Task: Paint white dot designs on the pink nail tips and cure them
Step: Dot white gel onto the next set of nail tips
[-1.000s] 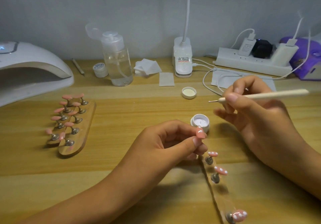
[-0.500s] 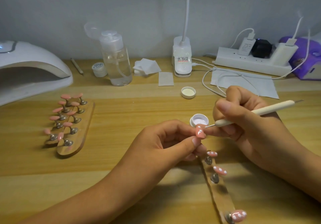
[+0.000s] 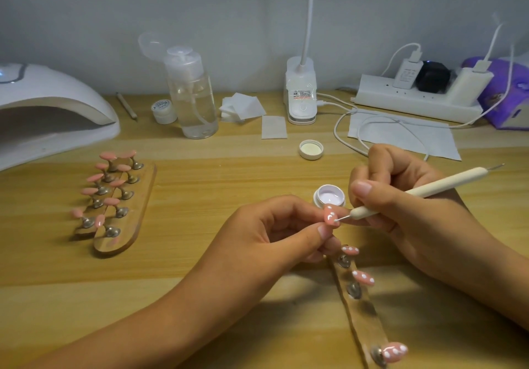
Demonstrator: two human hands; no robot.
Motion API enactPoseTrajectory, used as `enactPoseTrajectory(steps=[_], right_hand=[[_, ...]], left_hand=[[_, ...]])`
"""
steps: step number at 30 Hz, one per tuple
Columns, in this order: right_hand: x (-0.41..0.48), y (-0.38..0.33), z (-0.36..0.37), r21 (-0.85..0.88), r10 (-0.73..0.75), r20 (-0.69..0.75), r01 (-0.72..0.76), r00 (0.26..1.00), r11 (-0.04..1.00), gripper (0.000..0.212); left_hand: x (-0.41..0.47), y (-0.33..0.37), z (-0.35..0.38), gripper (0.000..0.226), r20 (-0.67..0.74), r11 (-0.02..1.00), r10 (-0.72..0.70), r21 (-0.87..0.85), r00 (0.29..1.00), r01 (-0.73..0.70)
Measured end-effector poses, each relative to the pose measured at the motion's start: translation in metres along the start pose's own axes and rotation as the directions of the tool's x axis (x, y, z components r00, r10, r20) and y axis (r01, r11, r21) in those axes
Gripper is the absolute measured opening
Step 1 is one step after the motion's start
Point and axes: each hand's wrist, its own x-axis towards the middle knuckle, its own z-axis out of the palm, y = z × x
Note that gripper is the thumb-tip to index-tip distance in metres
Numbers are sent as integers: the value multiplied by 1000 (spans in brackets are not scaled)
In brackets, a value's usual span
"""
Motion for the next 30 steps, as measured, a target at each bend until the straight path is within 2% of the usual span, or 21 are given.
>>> enactPoseTrajectory(steps=[23, 28, 30], right_hand=[[1, 2, -1, 10, -11, 2, 11, 1000, 1000, 21], [1, 1, -2, 37, -31, -34, 32, 999, 999, 24], [3, 1, -4, -21, -64, -113, 62, 992, 998, 25]], left_hand=[[0, 0, 0, 13, 0, 1000, 5, 2, 1000, -5], [0, 0, 0, 12, -2, 1000, 3, 4, 1000, -3], [0, 0, 0, 8, -5, 1000, 1, -1, 1000, -1]])
